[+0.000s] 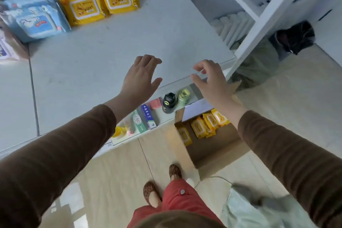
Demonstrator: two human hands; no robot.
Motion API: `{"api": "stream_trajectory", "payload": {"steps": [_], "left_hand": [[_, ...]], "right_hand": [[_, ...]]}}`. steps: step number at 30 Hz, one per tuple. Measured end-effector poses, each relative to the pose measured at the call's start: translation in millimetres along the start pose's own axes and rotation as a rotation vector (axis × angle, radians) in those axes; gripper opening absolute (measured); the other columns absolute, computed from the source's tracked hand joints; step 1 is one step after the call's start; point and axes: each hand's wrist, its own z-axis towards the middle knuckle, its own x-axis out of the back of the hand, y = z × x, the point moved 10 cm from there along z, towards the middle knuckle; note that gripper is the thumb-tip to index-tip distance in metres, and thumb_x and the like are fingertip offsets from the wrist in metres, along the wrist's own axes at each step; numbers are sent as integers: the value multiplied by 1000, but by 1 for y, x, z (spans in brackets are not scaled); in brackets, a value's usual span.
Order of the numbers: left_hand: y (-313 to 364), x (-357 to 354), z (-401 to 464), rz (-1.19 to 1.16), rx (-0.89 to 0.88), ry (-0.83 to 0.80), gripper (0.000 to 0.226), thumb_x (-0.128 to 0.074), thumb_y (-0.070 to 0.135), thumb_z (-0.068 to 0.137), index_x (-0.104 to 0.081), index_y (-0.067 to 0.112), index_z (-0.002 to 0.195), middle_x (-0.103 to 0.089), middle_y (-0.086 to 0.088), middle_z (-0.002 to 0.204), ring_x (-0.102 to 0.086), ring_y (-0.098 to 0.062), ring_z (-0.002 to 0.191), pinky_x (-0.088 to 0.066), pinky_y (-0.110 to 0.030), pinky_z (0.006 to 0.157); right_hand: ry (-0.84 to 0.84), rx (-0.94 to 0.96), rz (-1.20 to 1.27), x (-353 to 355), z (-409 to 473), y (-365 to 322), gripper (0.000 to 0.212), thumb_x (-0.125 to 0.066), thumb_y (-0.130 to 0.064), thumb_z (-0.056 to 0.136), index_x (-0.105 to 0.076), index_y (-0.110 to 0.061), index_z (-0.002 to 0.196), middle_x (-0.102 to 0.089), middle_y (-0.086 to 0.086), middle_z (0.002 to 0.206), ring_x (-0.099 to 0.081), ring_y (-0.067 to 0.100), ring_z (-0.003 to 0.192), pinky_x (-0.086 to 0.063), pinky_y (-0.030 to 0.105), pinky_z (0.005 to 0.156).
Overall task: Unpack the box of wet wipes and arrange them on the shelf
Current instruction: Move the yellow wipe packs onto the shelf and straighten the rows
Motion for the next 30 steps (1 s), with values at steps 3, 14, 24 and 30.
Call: {"api": "stream_trajectory", "payload": {"steps": [3,14,24,30], "left_hand": [[58,-45,-18,-22,-104,-50,46,-66,25,88,-55,15,131,-55,-4,130,-46,-26,121,-45,-38,98],[135,-315,-50,28,-98,-521,45,-64,23,87,-55,18,130,-56,-2,130,-48,-26,122,-46,-42,99],[71,-561,-94,314,-106,-952,51,-64,17,87,-46,19,134,-49,-1,132,-47,-22,120,-48,-33,90],[26,-674,-108,432,-176,-1039,56,-58,9,88,-43,19,140,-45,-3,140,-43,-24,129,-44,-35,96]], "right_hand": [[28,-129,28,26,-45,66,11,-62,-25,91,-60,-22,102,-57,-11,98,-52,12,93,-45,29,82],[-270,-736,196,-43,-176,338,25,-67,-21,92,-60,-12,114,-64,0,105,-63,16,96,-46,26,83],[-330,-1318,564,-230,-268,513,49,-76,-18,83,-56,-10,128,-63,7,117,-62,25,108,-51,32,93],[-160,-1536,776,-341,-292,562,60,-80,-15,79,-46,-15,128,-61,9,119,-59,19,105,-46,40,103]]}}
